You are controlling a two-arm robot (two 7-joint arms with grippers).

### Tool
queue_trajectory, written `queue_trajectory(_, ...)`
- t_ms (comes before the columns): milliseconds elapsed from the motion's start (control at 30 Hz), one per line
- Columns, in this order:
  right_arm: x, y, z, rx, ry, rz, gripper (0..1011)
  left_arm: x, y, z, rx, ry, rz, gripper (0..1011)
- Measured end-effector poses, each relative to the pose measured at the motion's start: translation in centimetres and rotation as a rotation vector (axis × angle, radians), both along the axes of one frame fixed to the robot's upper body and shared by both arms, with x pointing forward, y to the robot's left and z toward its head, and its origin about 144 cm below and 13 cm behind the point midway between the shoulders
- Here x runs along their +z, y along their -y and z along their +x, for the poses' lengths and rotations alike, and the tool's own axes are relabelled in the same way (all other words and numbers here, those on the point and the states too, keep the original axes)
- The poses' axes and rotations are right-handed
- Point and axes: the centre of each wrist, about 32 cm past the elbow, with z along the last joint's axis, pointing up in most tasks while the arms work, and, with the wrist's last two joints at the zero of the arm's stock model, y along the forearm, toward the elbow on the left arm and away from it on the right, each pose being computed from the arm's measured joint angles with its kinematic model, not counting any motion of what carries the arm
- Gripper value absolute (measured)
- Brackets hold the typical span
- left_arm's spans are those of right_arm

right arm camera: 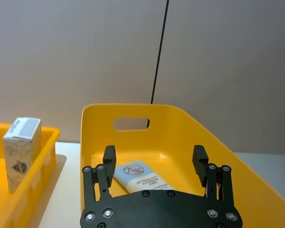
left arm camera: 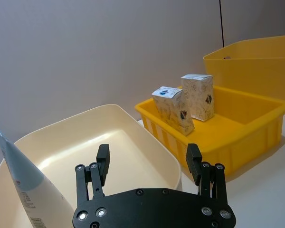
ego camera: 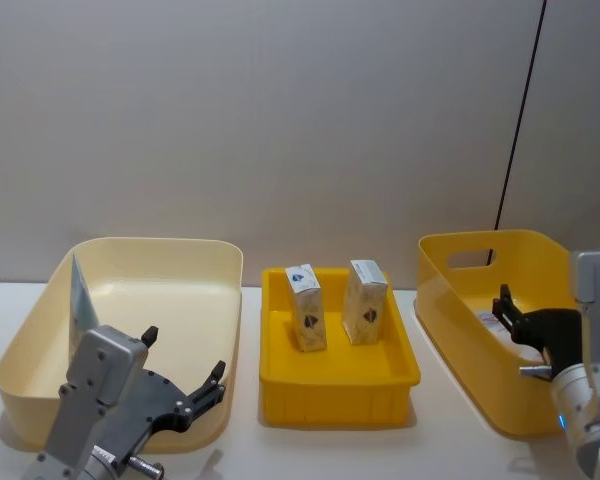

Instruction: Bimanual collaborative sorting of washing and personal care products

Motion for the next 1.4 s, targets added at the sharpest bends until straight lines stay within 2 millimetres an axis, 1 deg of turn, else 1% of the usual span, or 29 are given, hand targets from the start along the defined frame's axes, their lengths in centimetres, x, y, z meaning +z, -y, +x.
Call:
queue_trajectory(333,0.6,0.2,-0.5,0.043,0.107,0.004,1001,0.0,0.0,0.0,0.000,0.000,0.000,1003)
queue_trajectory(767,2.0,0.7,-1.4,0.122,0.286,0.020,1001,0.0,0.0,0.0,0.000,0.000,0.000,1003)
queue_trajectory(1100,1.7,0.6,-1.9,0.144,0.273,0.024,1001,0.0,0.0,0.0,0.000,0.000,0.000,1003)
queue_trajectory(1400,0.2,0.1,-4.0,0.229,0.207,0.045,1001,0.0,0.0,0.0,0.000,0.000,0.000,1004)
